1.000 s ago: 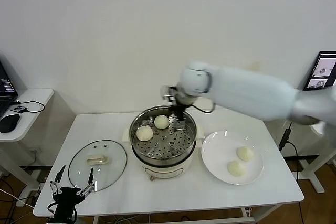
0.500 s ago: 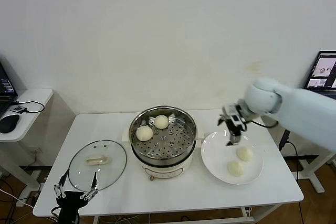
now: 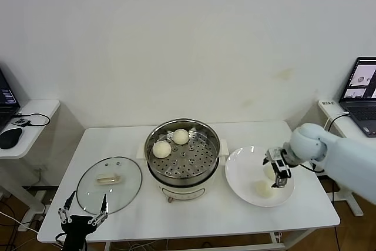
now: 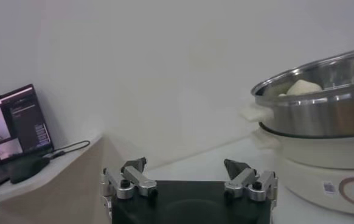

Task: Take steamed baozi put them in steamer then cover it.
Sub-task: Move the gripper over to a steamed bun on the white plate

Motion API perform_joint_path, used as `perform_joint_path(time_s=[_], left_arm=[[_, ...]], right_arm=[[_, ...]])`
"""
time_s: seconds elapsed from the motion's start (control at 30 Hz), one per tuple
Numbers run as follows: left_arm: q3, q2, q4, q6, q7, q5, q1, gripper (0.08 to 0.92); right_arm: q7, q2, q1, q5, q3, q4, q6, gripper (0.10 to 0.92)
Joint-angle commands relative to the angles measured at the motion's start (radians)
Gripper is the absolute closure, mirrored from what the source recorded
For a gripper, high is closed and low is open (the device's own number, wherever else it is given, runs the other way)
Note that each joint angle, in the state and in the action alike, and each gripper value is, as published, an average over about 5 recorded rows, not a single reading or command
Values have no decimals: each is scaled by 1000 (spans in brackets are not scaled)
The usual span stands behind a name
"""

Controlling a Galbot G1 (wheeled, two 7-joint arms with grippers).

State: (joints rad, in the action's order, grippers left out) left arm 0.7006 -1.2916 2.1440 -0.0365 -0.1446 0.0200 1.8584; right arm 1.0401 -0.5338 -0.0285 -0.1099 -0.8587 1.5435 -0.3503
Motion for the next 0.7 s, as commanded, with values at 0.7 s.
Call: perform_joint_path(time_s=[0.7], left_arm=[[19,-2,-4,-1,-1,-3,2,177]], right_arm=[[-35,-105,-175,-65,111,-121,5,289]])
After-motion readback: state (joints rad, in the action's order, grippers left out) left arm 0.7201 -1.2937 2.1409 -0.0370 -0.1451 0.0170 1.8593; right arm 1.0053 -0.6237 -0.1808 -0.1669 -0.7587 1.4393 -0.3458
